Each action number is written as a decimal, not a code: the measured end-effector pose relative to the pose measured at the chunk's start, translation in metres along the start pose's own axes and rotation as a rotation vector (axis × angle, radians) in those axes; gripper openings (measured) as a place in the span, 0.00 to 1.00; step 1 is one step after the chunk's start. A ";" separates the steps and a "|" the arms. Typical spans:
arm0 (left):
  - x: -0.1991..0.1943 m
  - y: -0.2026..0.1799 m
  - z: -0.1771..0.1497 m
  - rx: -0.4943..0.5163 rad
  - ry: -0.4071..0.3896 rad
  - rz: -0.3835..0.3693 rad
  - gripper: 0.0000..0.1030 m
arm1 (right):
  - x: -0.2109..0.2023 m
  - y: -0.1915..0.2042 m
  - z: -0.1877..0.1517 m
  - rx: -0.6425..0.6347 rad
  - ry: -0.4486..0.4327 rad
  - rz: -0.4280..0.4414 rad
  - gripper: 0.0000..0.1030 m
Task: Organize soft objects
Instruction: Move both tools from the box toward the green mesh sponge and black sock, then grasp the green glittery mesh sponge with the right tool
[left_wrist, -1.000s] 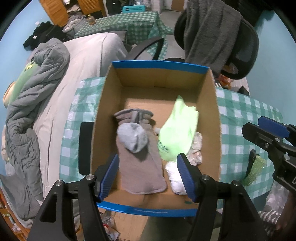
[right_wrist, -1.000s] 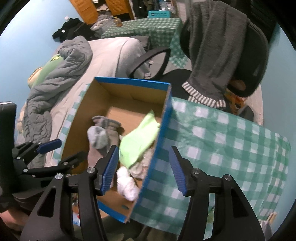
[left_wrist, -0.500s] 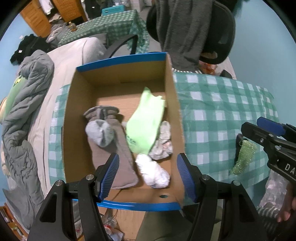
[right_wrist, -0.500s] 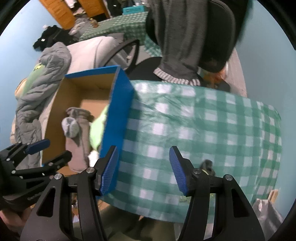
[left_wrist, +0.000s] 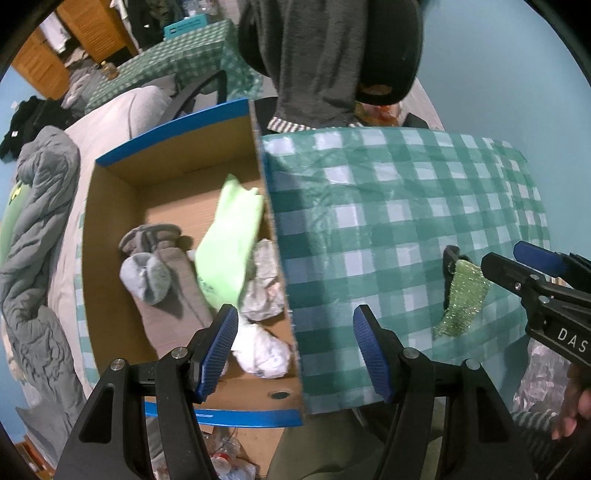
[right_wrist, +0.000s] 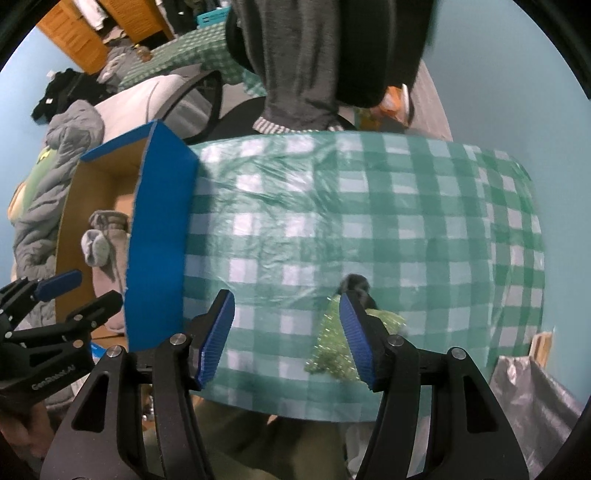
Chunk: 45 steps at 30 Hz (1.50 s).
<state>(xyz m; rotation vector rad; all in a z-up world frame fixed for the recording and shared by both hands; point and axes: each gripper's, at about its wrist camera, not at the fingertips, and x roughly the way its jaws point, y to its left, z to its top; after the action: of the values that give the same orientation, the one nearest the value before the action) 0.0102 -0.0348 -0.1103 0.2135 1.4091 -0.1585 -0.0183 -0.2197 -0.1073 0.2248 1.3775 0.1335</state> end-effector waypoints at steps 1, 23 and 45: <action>0.002 -0.004 0.000 0.007 0.002 -0.002 0.64 | 0.000 -0.003 -0.002 0.008 0.002 -0.003 0.60; 0.050 -0.051 -0.007 0.078 0.093 -0.035 0.64 | 0.057 -0.049 -0.047 0.132 0.142 -0.010 0.61; 0.059 -0.051 -0.008 0.069 0.114 -0.037 0.69 | 0.091 -0.071 -0.055 0.162 0.194 -0.017 0.59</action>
<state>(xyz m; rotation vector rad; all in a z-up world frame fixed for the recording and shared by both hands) -0.0003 -0.0815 -0.1729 0.2570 1.5223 -0.2284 -0.0579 -0.2637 -0.2212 0.3423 1.5845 0.0302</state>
